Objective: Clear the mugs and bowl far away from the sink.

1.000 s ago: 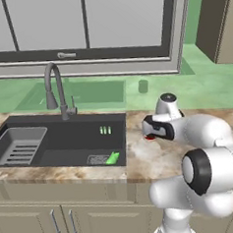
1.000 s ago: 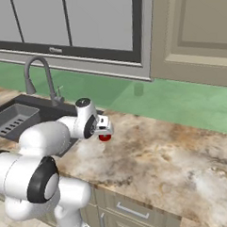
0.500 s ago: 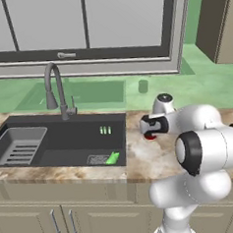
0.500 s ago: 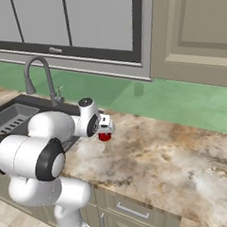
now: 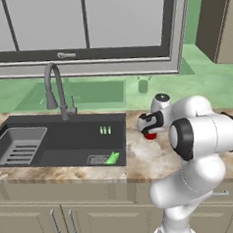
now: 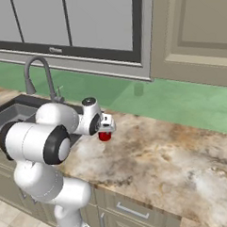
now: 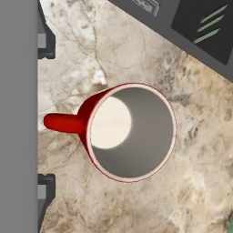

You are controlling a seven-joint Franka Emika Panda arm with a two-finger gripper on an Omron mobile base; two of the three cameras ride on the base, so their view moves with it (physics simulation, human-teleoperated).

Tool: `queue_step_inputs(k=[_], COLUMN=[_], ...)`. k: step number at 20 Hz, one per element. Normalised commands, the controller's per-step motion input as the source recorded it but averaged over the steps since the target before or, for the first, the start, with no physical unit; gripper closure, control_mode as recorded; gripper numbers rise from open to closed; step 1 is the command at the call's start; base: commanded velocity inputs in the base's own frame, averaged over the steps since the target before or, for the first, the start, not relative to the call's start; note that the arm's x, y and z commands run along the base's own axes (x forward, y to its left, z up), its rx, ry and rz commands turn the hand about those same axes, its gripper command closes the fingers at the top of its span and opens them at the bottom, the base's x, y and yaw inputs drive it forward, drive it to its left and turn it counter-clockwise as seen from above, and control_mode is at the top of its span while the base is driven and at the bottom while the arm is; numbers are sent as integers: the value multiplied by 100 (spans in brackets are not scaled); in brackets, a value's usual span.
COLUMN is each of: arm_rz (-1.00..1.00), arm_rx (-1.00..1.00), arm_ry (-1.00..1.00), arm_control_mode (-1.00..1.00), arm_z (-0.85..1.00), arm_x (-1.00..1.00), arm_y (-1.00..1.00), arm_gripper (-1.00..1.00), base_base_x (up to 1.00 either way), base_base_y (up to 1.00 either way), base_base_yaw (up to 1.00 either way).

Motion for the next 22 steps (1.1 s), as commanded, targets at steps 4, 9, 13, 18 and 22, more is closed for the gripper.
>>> queue_step_inputs(k=[4,9,13,18,22], arm_rz=[0,0,0,0,0], arm_rx=[1,1,0,0,0], arm_ry=[0,0,0,0,0], arm_control_mode=[-100,-100,-100,-100,-100], arm_z=[-21,-17,-12,-8,-12], arm_x=[15,2,0,7,27], arm_y=[0,0,-1,-1,0], arm_gripper=[-100,-100,-100,-100,100], base_base_x=[0,0,0,0,0], base_base_y=[0,0,0,0,0], base_base_yaw=[0,0,0,0,0])
